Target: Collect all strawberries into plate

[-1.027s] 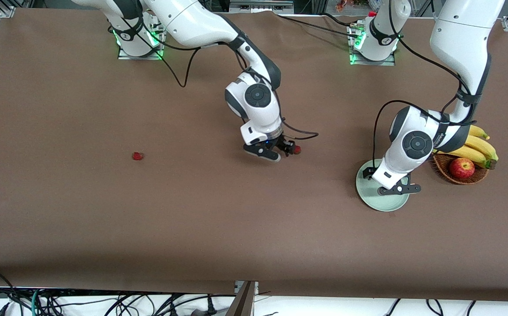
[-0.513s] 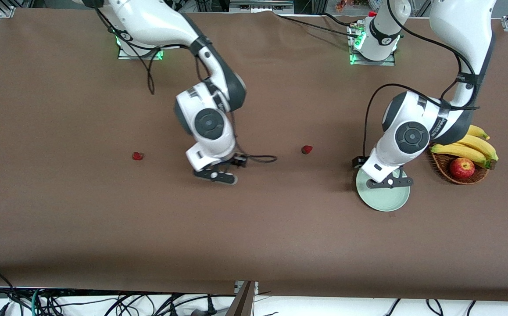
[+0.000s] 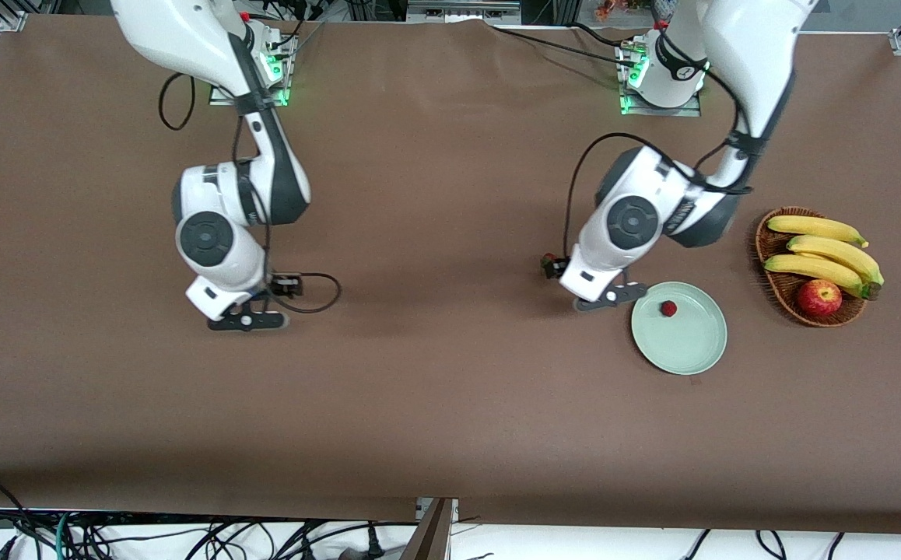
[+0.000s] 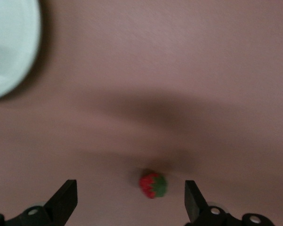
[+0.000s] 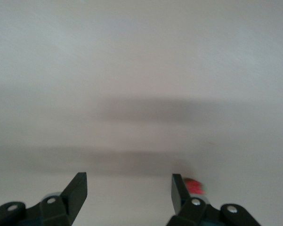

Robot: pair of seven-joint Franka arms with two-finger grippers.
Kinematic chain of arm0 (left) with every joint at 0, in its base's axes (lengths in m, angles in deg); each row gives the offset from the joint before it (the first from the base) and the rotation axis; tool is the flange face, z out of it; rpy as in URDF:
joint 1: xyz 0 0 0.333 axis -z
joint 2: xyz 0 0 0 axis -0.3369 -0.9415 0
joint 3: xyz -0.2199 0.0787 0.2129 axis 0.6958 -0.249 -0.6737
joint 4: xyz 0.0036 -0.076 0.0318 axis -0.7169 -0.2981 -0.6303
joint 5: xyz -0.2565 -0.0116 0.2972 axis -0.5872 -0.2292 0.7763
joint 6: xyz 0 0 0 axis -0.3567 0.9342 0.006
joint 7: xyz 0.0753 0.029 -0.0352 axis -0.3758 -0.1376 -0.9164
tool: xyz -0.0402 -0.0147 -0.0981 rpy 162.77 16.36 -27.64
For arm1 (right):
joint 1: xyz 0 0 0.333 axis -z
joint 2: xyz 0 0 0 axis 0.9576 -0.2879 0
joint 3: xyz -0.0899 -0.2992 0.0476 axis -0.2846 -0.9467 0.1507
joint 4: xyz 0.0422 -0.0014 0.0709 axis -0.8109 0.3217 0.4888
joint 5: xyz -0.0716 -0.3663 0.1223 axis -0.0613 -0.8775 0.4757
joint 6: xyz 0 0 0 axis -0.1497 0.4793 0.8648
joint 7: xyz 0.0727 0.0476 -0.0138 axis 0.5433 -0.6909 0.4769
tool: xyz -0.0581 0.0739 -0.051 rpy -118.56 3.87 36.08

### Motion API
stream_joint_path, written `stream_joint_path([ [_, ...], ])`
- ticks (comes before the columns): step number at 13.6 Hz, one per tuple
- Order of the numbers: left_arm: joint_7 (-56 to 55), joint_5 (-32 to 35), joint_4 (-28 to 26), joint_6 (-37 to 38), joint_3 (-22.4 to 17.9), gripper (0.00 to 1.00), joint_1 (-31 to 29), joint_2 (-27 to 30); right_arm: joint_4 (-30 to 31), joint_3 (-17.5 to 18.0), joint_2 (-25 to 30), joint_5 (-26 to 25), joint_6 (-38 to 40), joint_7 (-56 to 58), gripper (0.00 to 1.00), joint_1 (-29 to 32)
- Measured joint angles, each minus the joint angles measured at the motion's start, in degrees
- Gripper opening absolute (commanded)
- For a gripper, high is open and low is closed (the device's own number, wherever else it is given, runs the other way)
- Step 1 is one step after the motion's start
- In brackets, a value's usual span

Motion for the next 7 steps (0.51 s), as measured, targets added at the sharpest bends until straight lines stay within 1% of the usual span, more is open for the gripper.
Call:
stream_joint_path([
  [1, -2.1, 0.0, -0.4, -1.9, 0.0, 1.0, 1.3, -1.2, 2.2, -1.0, 0.8, 0.2, -0.9, 2.0, 0.81, 0.1],
  [3, -4.4, 0.0, -1.3, -3.8, 0.0, 1.0, 3.0, -3.4, 7.1, -1.8, 1.7, 1.9, -5.0, 6.5, 0.81, 1.1],
  [5, -4.9, 0.0, -2.1, -4.6, -0.1, 1.0, 3.6, -4.5, 12.2, -1.8, 1.9, 5.4, -10.2, 11.6, 0.8, 2.7],
  [6, -5.0, 0.0, -2.6, -5.0, -0.1, 1.0, 4.0, -4.8, 14.2, -1.9, 1.9, 7.1, -12.3, 13.7, 0.78, 3.3],
  [7, -5.2, 0.0, -3.1, -5.7, -0.1, 0.92, 4.6, -5.0, 15.6, -1.9, 1.8, 8.2, -14.0, 15.2, 0.75, 3.6],
])
